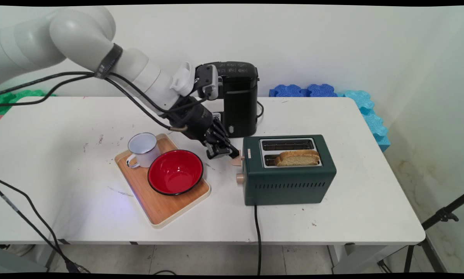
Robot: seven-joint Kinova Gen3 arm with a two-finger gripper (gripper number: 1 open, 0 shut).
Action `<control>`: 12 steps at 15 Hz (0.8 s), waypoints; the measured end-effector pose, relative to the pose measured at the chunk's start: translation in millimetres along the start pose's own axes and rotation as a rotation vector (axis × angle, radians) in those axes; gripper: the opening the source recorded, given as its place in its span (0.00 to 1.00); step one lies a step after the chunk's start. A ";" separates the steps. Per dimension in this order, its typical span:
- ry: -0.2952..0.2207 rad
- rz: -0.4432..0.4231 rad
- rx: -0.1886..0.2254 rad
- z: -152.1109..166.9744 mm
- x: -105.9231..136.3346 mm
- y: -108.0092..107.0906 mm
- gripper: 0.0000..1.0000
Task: Press the toaster switch
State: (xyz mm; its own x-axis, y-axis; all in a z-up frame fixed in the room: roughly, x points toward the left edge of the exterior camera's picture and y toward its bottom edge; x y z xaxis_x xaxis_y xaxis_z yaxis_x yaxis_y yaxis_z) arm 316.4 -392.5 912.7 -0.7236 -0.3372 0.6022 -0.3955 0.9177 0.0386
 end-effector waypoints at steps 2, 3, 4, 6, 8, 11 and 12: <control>-0.001 -0.007 0.002 4.1 -0.5 0.1 0.00; -0.001 -0.010 0.003 5.4 -0.7 0.2 0.00; -0.001 -0.014 0.004 7.1 -1.1 0.3 0.00; -0.001 -0.023 0.005 10.9 -2.5 0.9 0.00; -0.001 -0.031 0.006 13.9 -3.9 1.6 0.00; 0.000 -0.043 0.009 18.7 -7.1 2.2 0.00; 0.001 -0.046 0.010 20.0 -8.1 2.3 0.00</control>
State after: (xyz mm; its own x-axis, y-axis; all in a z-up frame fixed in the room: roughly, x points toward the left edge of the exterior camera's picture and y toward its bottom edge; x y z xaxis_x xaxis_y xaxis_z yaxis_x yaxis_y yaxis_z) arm 310.0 -391.8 891.9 -0.7042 -0.3788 0.6005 -0.4338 0.8991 0.0584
